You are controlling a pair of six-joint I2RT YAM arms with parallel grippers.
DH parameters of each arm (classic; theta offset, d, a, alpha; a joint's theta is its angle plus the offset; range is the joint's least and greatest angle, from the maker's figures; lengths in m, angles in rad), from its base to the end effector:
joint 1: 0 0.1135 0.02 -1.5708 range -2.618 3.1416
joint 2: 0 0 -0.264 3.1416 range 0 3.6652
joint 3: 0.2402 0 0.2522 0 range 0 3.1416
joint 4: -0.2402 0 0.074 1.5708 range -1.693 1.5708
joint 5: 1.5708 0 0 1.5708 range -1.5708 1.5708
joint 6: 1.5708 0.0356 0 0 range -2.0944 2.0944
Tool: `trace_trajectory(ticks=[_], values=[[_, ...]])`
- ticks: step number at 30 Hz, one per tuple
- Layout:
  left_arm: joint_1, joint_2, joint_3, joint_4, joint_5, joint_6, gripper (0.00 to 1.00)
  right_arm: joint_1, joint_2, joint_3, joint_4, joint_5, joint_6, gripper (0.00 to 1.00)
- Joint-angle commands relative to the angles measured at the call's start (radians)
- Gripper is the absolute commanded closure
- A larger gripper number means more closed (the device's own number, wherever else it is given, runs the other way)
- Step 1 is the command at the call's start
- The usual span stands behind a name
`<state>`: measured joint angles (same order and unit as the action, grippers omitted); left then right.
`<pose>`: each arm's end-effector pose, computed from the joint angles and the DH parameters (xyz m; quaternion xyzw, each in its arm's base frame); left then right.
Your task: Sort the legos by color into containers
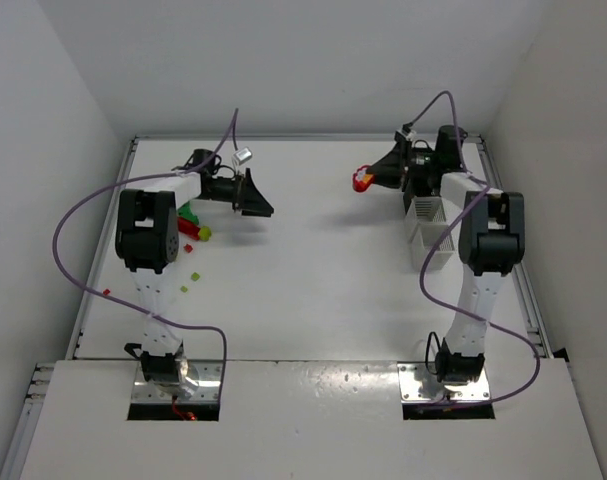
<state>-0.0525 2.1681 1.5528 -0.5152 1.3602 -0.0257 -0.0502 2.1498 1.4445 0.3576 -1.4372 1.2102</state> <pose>0.4354 -0.0577 0.1657 0.1475 0.7568 -0.6199 0.1457 0.4651 0.0120 0.1945 0.0578 0.7207 0.6877 0.0661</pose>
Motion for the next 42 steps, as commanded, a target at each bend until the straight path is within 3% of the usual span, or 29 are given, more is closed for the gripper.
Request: trace_trajectory(ticks=[1,11,19,30,42], values=[[-0.032,0.01,0.045,0.007,0.011,0.032,0.12,-0.055,-0.108,-0.015,-0.006,0.012,-0.021,1.0],[-0.081,0.053,0.108,0.007,0.002,0.004,0.12,-0.249,-0.22,-0.127,-0.071,0.021,-0.052,1.0],[-0.101,0.073,0.145,0.007,0.002,-0.014,0.12,-0.373,-0.173,-0.095,-0.082,0.021,-0.052,1.0],[-0.101,0.082,0.155,0.007,-0.016,-0.023,0.12,-0.43,-0.03,0.073,-0.105,0.031,-0.107,1.0],[-0.101,0.082,0.155,0.007,-0.035,-0.023,0.11,-0.439,0.002,0.174,-0.358,0.158,-0.316,1.0]])
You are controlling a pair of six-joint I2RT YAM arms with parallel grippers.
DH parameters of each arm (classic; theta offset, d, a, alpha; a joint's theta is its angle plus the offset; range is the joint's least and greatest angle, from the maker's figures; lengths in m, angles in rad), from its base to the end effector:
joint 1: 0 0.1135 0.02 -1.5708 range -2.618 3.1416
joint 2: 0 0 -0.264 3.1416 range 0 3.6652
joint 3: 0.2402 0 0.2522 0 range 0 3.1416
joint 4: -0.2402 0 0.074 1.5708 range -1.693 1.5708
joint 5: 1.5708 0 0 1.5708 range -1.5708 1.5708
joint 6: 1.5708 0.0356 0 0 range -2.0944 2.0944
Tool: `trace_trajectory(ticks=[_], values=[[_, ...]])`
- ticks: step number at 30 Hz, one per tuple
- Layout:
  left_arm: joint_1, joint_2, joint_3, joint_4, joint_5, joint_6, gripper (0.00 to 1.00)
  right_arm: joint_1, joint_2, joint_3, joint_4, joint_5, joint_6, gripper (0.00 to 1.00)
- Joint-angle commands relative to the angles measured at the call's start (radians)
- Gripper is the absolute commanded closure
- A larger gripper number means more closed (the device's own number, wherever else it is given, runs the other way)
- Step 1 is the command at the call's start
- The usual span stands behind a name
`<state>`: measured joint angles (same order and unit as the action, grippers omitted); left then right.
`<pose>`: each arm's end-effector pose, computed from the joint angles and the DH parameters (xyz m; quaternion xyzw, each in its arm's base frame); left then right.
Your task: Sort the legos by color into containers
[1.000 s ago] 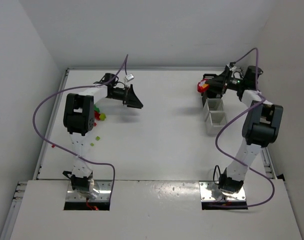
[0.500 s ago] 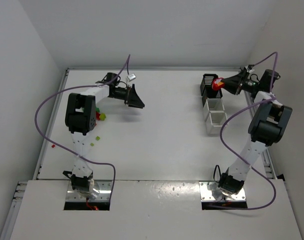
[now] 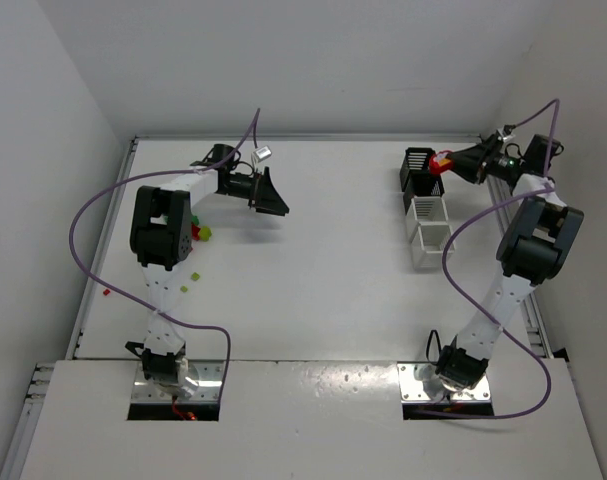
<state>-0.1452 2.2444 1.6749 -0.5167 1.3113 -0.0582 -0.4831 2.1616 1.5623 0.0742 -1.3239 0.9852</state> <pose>0.4522 -0.1009 0.1647 0.1796 0.7624 -0.6081 0.1291 0.4364 -0.1900 0.2027 0.2300 0.7130 0.6137 0.2492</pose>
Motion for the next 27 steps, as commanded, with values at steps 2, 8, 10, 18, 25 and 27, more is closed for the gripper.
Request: trace_trajectory(ticks=[2,8,10,18,25,27], values=[[-0.017,0.006,0.032,0.009,0.005,0.009,0.11,-0.006,-0.009,0.067,-0.141,0.078,-0.149,1.0],[-0.017,-0.003,0.023,0.009,0.005,0.009,0.11,-0.006,-0.009,0.157,-0.372,0.215,-0.353,1.0],[-0.017,-0.003,0.023,0.009,0.005,0.009,0.11,-0.006,-0.009,0.157,-0.387,0.238,-0.37,1.0],[-0.017,-0.012,0.005,0.009,0.005,0.018,0.11,0.014,-0.009,0.234,-0.564,0.408,-0.588,1.0],[-0.017,-0.042,-0.015,0.0,-0.049,0.05,0.08,0.043,-0.051,0.254,-0.625,0.518,-0.692,1.0],[-0.017,-0.054,-0.015,0.0,-0.073,0.066,0.05,0.055,-0.062,0.254,-0.634,0.529,-0.703,1.0]])
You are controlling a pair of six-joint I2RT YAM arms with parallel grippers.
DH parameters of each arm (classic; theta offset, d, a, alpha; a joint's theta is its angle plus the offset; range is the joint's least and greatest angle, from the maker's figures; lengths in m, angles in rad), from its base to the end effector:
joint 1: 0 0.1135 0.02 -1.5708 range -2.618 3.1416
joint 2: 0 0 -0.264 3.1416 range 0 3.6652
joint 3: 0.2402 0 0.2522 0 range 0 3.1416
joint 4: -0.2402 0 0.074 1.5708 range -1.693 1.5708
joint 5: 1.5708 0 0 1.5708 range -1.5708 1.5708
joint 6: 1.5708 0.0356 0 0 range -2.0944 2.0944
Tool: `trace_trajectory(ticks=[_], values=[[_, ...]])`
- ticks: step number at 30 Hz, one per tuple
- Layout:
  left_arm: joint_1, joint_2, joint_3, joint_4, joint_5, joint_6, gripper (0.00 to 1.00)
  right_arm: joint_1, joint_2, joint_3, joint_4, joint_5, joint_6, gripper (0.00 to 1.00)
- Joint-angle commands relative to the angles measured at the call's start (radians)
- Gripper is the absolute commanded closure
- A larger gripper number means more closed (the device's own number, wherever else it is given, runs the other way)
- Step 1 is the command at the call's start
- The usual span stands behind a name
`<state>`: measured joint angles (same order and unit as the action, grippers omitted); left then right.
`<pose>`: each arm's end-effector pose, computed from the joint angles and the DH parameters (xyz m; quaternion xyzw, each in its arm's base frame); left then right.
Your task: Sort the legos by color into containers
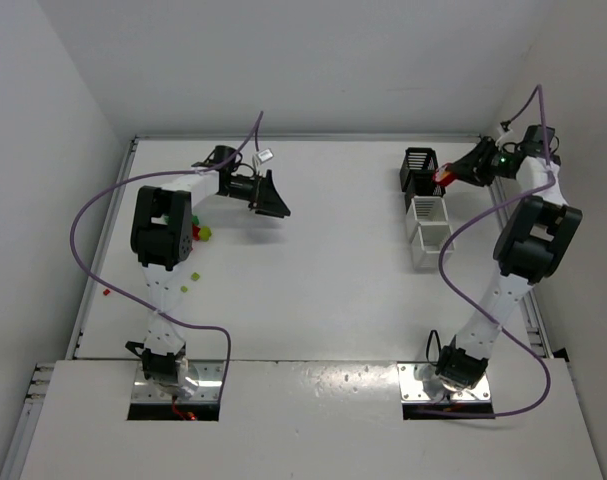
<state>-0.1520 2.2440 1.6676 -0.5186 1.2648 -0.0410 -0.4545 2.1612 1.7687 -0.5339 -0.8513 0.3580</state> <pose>0.4510 -0.1034 0.1614 0.1826 0.7750 -0.5901 0.1339 0.4383 -0.1844 0.2166 0.2213 0.8453 0.3773 0.3070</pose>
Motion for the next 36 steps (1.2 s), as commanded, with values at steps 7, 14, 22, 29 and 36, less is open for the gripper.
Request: trace_trajectory(ticks=[7,14,22,29,36], values=[[-0.011,-0.162,-0.041,-0.008,-0.218,0.09,0.01,0.085,-0.1,0.066,-0.026,0.098,-0.123,1.0],[0.015,-0.279,-0.106,0.095,-0.523,-0.092,0.01,0.142,-0.138,0.086,-0.06,0.192,-0.206,0.98],[0.04,-0.342,-0.006,-0.027,-0.838,-0.085,0.01,0.226,-0.167,0.106,-0.109,0.35,-0.309,0.77],[0.124,-0.406,-0.022,-0.028,-0.885,-0.103,0.01,0.255,-0.213,0.051,-0.107,0.455,-0.34,0.77],[0.278,-0.44,-0.071,0.022,-0.703,-0.105,0.01,0.264,-0.242,0.017,-0.107,0.523,-0.381,0.68]])
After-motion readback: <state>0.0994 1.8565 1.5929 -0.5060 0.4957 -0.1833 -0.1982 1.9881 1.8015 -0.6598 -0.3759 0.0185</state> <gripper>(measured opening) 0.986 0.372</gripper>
